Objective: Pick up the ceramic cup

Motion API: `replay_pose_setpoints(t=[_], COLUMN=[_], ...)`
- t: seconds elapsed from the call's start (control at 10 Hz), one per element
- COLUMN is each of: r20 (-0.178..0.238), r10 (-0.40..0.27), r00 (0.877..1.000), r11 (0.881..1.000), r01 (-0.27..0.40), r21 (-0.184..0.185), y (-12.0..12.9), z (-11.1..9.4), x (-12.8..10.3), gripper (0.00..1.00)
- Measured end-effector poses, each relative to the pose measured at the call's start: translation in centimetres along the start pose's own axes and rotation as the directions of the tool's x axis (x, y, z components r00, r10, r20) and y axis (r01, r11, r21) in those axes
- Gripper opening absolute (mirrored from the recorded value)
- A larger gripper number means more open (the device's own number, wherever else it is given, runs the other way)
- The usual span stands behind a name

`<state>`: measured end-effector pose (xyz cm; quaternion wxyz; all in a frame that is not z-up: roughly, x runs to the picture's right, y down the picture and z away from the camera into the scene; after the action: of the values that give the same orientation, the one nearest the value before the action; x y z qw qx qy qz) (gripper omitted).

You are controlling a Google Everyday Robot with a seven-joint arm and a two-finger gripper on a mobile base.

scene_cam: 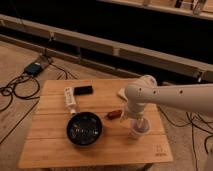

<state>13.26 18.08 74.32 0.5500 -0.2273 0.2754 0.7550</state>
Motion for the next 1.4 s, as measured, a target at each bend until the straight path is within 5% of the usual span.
replay_pose_setpoints(t=[0.2,0.7,1.4], r20=[-0.02,-0.058,0.006], r10=[-0.015,-0.044,-0.096], r00=[1.0,0.997,0.995], r11=[1.0,0.998,0.989], r01=[0.015,0.046,0.094], r21=[-0.003,0.031,0.11], y=[0.0,0.0,1.9], z=[0.8,1.6,-3.1], x=[-0.1,-0.1,0.3], gripper=[0.54,0.03,0.0])
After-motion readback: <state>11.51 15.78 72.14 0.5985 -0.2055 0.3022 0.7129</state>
